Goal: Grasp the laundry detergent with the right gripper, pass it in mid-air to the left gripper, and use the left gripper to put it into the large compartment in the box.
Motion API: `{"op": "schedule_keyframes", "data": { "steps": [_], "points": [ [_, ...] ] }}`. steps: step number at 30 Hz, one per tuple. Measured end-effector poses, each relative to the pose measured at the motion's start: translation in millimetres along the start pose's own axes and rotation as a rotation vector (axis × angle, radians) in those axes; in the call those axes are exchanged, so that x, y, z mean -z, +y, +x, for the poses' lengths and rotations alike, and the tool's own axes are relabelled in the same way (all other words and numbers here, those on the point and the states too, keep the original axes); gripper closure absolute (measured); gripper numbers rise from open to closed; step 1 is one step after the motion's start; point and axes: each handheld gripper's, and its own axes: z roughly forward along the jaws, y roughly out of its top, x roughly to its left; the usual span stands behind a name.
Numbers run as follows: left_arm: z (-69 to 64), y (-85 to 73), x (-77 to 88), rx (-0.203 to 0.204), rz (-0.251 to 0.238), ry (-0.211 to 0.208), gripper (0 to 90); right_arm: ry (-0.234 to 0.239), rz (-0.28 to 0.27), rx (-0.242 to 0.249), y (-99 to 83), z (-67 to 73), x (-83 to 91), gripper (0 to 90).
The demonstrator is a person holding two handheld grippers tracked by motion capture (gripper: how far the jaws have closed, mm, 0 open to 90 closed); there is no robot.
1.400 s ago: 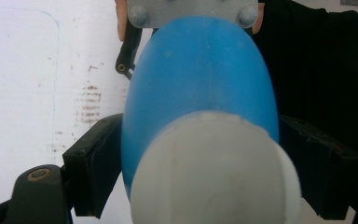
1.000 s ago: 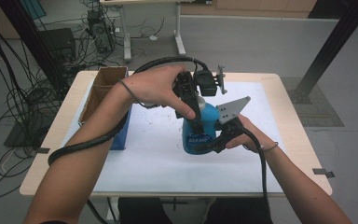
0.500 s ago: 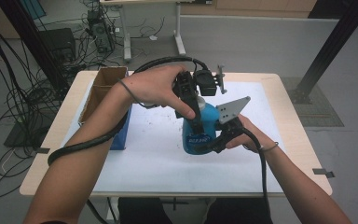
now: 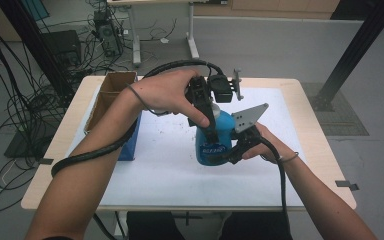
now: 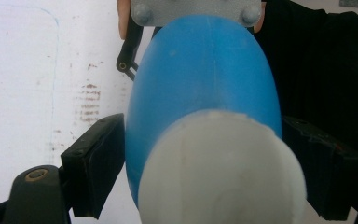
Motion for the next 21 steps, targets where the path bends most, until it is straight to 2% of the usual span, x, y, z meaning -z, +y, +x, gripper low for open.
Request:
{"op": "schedule_keyframes", "data": {
  "steps": [21],
  "points": [
    [0.1,-1.9,0.0,0.003,0.001,-0.002,18.1,0.001,0.005,-0.003,0.0,-0.1,-0.8,40.3]
  ]
}}
